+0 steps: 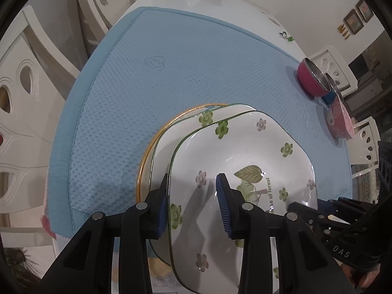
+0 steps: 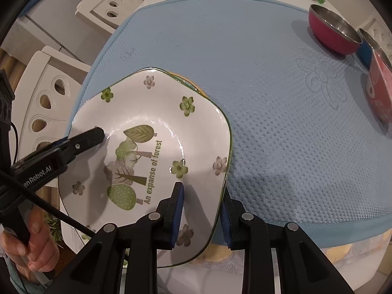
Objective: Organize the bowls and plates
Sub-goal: 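Lower the smaller tree-print plate onto the stacked plates with both grippers, then open both grippers to release the plate on the stack, then move both grippers toward the pink cartoon-print bowl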
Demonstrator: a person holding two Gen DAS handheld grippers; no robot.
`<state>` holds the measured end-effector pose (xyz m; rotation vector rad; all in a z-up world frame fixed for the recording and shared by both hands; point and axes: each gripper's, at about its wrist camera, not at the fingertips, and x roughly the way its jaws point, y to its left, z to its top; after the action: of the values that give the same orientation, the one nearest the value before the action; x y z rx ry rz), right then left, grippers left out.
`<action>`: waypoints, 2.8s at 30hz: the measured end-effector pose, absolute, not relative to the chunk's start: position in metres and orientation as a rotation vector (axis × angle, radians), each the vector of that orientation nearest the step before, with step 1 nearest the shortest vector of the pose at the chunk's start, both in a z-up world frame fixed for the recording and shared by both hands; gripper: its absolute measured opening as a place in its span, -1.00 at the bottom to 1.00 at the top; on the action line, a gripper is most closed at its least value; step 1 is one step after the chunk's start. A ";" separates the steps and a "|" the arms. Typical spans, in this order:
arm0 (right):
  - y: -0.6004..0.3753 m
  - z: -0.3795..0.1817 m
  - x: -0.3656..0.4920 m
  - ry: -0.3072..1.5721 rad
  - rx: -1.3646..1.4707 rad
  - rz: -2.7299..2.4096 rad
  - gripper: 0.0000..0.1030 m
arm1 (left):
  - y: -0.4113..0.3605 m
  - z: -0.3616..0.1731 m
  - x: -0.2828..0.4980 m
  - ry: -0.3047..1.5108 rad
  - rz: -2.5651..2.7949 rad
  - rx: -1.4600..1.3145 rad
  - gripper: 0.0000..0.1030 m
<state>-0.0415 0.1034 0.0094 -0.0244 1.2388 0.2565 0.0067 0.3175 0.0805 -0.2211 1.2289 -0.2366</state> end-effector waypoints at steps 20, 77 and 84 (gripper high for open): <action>0.122 0.009 -0.048 1.217 -0.096 0.251 -0.47 | 0.314 0.091 0.017 1.275 -0.274 -0.124 -0.21; -0.204 0.081 -0.060 1.053 0.463 0.064 0.10 | 0.075 0.176 0.047 1.097 -0.446 -0.043 0.44; -0.262 0.093 -0.043 1.020 0.482 0.032 0.10 | -0.001 0.163 0.077 1.119 -0.501 -0.071 0.43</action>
<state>-0.0431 -0.2619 0.0930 0.4821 1.0203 0.0316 0.0766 -0.0007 0.1627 -0.0710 1.1186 -0.5011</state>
